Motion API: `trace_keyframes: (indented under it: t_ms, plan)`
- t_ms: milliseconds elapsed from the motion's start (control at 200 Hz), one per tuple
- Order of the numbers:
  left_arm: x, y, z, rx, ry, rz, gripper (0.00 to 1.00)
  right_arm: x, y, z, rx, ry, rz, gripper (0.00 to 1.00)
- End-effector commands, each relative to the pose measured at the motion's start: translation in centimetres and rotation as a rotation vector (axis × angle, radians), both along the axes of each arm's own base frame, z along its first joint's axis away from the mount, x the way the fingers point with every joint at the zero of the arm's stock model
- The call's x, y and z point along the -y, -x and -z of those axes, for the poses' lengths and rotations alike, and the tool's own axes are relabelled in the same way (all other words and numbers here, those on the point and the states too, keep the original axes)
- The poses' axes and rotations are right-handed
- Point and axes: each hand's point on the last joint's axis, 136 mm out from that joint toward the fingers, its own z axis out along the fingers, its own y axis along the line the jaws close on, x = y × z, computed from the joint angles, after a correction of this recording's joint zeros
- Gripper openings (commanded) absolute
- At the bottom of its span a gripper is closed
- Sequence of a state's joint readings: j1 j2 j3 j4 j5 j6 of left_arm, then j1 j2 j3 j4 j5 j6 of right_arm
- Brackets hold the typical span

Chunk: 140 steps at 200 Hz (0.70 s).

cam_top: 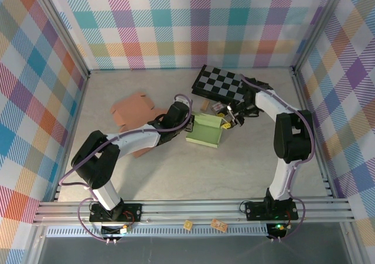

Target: Fold the paper box

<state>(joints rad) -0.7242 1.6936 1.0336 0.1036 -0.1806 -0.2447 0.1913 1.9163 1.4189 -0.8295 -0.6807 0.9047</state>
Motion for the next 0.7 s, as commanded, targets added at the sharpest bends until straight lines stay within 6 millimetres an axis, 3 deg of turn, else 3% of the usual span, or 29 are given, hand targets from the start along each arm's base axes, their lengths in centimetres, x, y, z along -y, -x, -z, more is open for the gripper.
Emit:
trace_keyframes:
  t_ms: [0,475,695]
  plan:
    - [1.6,0.9,-0.8,0.027,0.074,0.022,0.05,-0.5,0.1,-1.2,0.067,-0.005,-0.022,0.36]
    - [1.4,3.1,1.1,-0.005,0.150,-0.016,0.09,0.6,1.9,0.3,0.187,0.112,-0.117,0.32]
    - [1.0,4.2,2.0,-0.058,0.149,-0.029,0.16,0.6,2.6,0.9,0.218,0.184,-0.190,0.31]
